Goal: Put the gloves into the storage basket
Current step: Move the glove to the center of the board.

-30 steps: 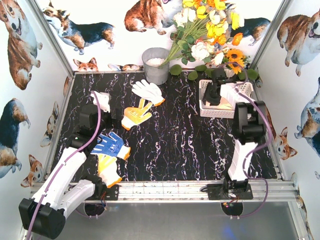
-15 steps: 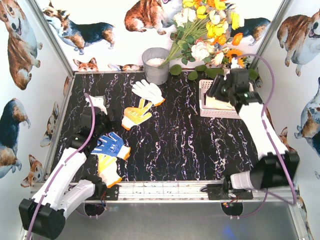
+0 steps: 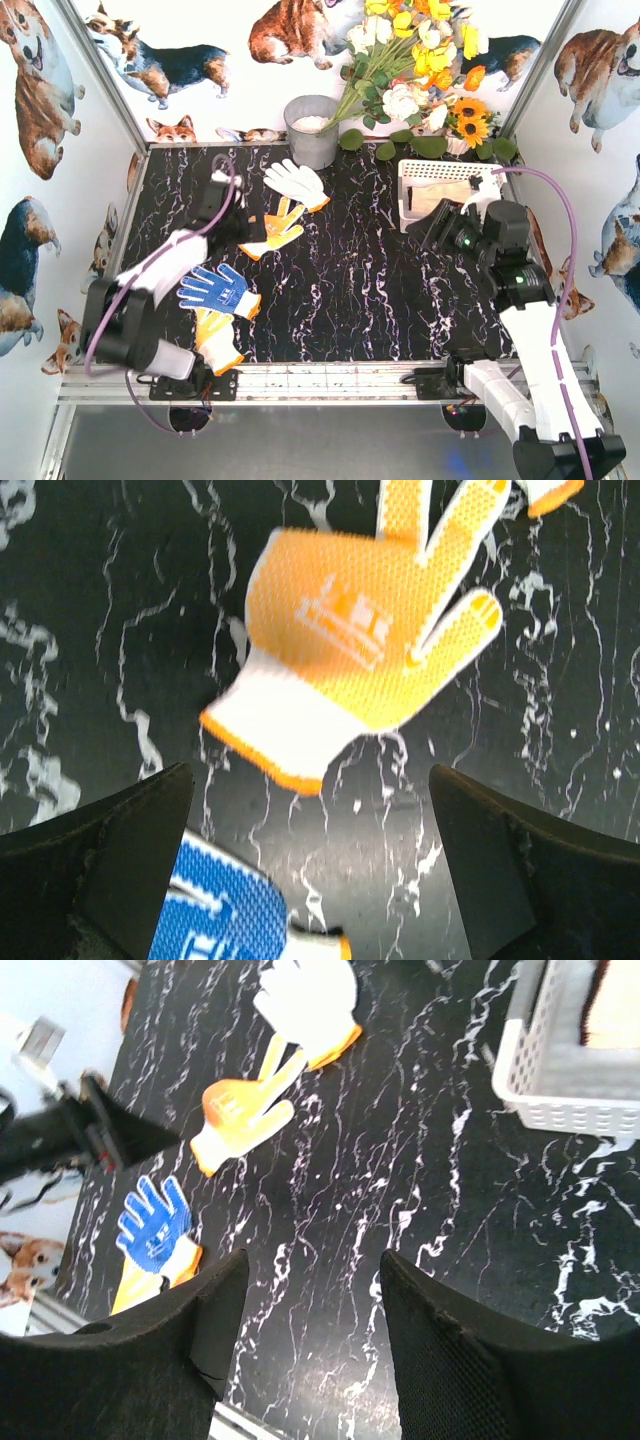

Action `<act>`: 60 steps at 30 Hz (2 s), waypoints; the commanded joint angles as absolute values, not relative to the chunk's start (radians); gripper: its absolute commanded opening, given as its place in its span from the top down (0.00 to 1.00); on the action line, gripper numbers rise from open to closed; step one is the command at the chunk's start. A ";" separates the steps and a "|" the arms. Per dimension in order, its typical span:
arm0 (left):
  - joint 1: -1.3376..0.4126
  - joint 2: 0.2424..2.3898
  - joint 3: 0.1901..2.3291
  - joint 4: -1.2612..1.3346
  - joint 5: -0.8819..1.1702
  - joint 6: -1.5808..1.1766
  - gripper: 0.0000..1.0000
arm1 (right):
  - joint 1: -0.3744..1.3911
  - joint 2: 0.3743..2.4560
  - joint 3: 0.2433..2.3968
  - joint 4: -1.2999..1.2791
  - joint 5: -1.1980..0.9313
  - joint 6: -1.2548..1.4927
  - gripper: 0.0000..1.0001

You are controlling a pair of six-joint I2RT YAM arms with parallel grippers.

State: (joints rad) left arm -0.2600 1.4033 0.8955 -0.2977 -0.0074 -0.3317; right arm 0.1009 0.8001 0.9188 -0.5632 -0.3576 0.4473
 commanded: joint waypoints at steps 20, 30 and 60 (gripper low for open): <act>-0.195 1.932 1.284 -0.313 0.131 -0.196 0.26 | 0.103 0.692 0.760 -0.505 -0.542 0.528 0.42; -0.195 1.824 1.126 -0.190 0.275 -0.375 0.90 | 0.104 0.697 0.733 -0.489 -0.519 0.566 0.42; -0.661 1.337 0.449 0.294 0.187 -0.935 0.45 | 0.604 1.107 0.604 -0.187 -0.258 0.956 0.53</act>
